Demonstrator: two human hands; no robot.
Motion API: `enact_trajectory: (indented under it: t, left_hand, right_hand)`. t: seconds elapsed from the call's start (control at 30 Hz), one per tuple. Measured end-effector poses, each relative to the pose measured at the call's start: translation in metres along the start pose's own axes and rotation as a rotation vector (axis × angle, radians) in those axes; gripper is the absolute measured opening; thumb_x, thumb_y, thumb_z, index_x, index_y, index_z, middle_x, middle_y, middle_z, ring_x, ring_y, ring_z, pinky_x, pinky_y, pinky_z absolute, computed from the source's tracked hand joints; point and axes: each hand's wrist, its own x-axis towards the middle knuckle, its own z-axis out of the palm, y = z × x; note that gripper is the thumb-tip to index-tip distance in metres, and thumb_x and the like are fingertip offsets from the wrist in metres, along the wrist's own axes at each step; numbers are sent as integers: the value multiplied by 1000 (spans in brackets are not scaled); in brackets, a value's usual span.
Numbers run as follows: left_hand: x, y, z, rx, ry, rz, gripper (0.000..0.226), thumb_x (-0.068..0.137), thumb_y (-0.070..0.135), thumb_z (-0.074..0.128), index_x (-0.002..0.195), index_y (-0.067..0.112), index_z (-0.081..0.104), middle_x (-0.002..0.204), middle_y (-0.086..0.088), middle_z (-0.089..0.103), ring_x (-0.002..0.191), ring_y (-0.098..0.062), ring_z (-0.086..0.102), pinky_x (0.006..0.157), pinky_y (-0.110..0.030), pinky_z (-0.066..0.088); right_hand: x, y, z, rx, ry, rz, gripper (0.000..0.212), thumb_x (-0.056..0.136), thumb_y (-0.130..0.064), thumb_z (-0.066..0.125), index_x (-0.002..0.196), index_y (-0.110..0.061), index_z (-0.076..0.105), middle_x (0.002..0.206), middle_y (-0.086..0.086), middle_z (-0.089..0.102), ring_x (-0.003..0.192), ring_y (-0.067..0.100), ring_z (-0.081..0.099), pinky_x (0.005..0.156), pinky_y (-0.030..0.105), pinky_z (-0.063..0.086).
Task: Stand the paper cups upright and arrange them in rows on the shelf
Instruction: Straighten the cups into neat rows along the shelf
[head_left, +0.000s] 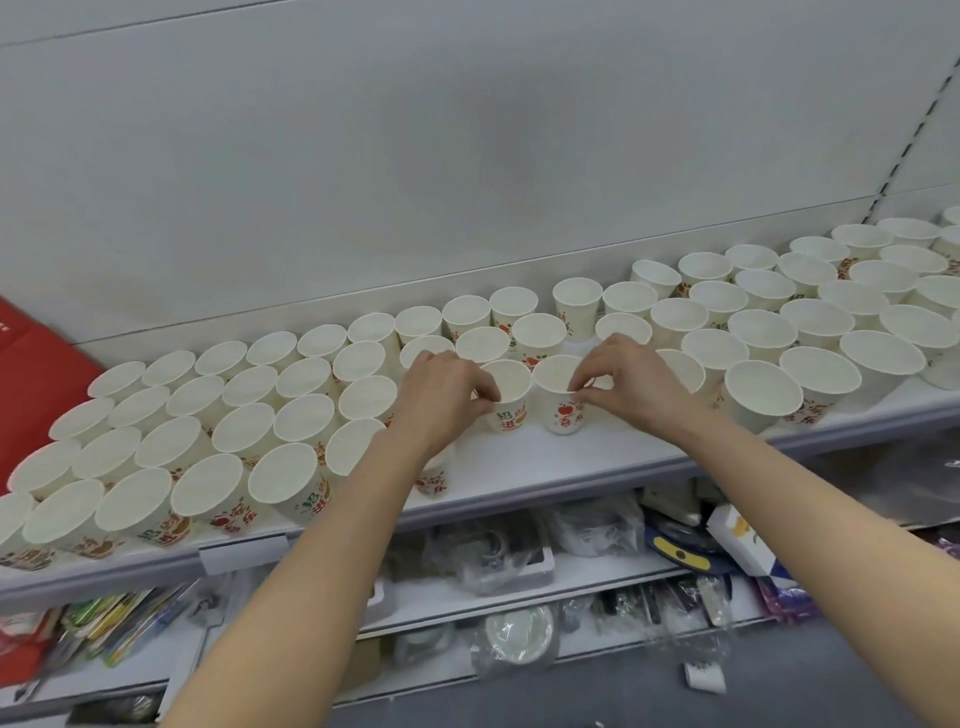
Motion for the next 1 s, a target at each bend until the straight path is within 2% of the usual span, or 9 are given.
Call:
enact_trajectory:
  t: [0.1, 0.17, 0.2, 0.27, 0.33, 0.4, 0.5, 0.63, 1.0]
  left_hand:
    - [1, -1, 1, 11, -7, 7, 9, 84, 37, 69, 92, 36, 73, 97, 11, 71, 93, -16, 54, 79, -28, 30]
    - [1, -3, 3, 7, 18, 13, 19, 82, 41, 71, 100, 36, 72, 112, 9, 69, 104, -16, 54, 86, -30, 36]
    - [0, -4, 5, 4, 23, 14, 34, 79, 47, 72, 111, 36, 68, 128, 7, 62, 118, -17, 50, 96, -34, 37]
    - [1, -3, 9, 26, -58, -17, 80, 71, 64, 70, 140, 29, 45, 155, -1, 31, 143, -20, 25, 115, -42, 21]
    - [6, 0, 13, 89, -194, -75, 116, 67, 78, 61, 153, 17, 14, 162, -8, 2, 149, -21, -1, 119, -47, 2]
    - [15, -1, 16, 121, -278, -109, 129, 65, 84, 55, 153, 10, -4, 161, -12, -7, 149, -23, -10, 117, -52, -9]
    - [29, -5, 21, 172, -355, -91, 130, 68, 85, 49, 151, 5, -10, 161, -14, -8, 148, -24, -12, 114, -57, -16]
    - [37, -4, 27, 216, -384, -87, 119, 77, 80, 44, 151, 4, -9, 161, -14, -8, 149, -23, -11, 111, -58, -19]
    - [47, -8, 36, 179, -332, -48, 109, 81, 70, 52, 152, 7, -2, 161, -7, 4, 149, -22, -2, 112, -59, -17]
  right_hand:
    - [0, 3, 5, -28, 35, -33, 8, 76, -15, 77, 81, -21, 75, 98, -4, 70, 98, 20, 52, 81, 40, 47]
    - [-1, 6, 9, -13, 75, -1, 11, 76, -17, 78, 85, -22, 75, 114, 0, 66, 111, 23, 51, 91, 38, 44]
    - [-2, 6, 11, 8, 84, 27, 18, 74, -21, 80, 91, -23, 74, 124, 1, 61, 119, 23, 47, 98, 38, 40]
    - [-3, 1, 15, 69, 78, 89, 51, 69, -33, 83, 116, -26, 65, 142, 1, 47, 132, 21, 38, 109, 35, 31]
    - [1, -5, 18, 109, 39, 135, 83, 69, -40, 82, 140, -21, 45, 153, 1, 32, 141, 17, 27, 113, 29, 21]
    - [9, -9, 21, 68, -3, 146, 95, 73, -43, 79, 148, -14, 29, 157, 3, 22, 144, 17, 21, 113, 26, 18]
    - [18, -14, 26, -46, -63, 150, 96, 76, -47, 73, 150, -10, 22, 158, 7, 18, 143, 24, 24, 114, 36, 25]
    - [22, -12, 28, -94, -122, 180, 80, 77, -37, 71, 140, -8, 33, 147, 8, 37, 129, 28, 42, 98, 38, 41]
    - [28, -10, 38, -23, -19, 183, 85, 78, -30, 74, 147, -8, 29, 154, 7, 30, 138, 22, 32, 106, 31, 30]
